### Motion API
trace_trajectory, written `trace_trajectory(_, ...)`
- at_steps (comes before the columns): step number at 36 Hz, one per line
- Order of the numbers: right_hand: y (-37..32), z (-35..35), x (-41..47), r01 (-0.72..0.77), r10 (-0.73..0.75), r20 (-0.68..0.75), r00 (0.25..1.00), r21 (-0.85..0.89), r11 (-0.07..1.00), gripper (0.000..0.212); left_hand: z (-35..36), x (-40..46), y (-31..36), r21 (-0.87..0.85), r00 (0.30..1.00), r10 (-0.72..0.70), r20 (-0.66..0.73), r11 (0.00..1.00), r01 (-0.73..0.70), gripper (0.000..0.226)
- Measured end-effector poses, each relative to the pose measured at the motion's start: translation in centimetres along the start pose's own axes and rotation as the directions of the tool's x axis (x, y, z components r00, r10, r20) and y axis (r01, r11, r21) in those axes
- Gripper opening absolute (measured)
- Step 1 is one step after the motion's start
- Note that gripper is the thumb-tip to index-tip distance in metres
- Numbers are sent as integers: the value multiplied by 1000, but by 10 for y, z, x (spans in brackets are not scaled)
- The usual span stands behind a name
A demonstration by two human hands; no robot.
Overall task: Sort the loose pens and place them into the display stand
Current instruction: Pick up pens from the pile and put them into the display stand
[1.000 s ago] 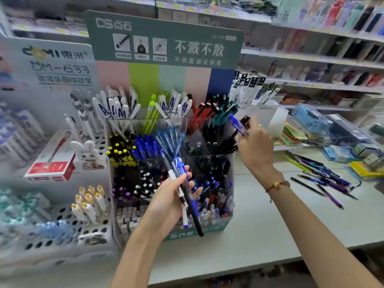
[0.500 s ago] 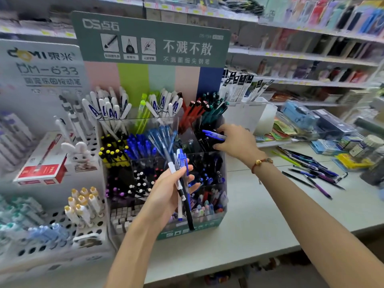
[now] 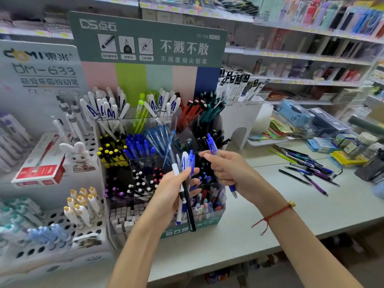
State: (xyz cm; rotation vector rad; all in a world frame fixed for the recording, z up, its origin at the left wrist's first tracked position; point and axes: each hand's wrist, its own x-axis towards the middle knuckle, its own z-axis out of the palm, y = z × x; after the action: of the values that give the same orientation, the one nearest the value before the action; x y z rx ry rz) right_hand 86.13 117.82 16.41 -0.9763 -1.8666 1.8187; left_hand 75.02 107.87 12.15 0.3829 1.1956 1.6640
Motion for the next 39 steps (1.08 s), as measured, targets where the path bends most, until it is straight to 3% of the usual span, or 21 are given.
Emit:
trace_trajectory(4, 4, 8, 2, 25, -25, -38, 999, -7, 1000, 20, 2, -1, -3, 168, 999, 12, 43, 986, -19, 14)
trace_trajectory(6, 5, 11, 2, 48, -52, -82, 995, -47, 998, 7, 3, -2, -3, 192, 999, 16, 48, 981, -25, 15)
trace_trajectory(10, 7, 8, 7, 59, -65, -84, 994, -66, 996, 8, 4, -4, 1, 211, 997, 14, 80, 977, -31, 18)
trace_trajectory(15, 5, -5, 16, 35, -12, -86, 996, 271, 962, 16, -5, -6, 1, 321, 995, -58, 87, 947, 27, 21)
trace_trajectory(19, 11, -6, 15, -77, 71, 30, 997, 454, 888, 22, -11, -5, -1, 386, 999, -20, 42, 923, 2, 27)
trace_trajectory(21, 15, -3, 12, -80, 73, 32, 997, 398, 914, 29, -10, -5, -2, 391, 1000, 6, 24, 920, -15, 28)
trace_trajectory(25, 27, -1, 8, 3, 3, -121, 993, 51, 999, 34, -10, -3, -2, 379, 998, 51, -28, 925, -37, 28)
trace_trajectory(29, 26, 10, 5, 70, -50, -134, 990, 149, 986, 30, -7, -3, -3, 419, 999, 45, 5, 907, -43, 24)
trace_trajectory(35, 16, 16, 14, 136, -140, -141, 980, -34, 990, 30, -2, 0, -5, 524, 993, 74, 88, 845, -109, 13)
trace_trajectory(39, 10, 12, 19, 188, -191, -141, 971, -34, 982, 31, -9, -3, 0, 461, 996, 58, 63, 884, -80, 16)
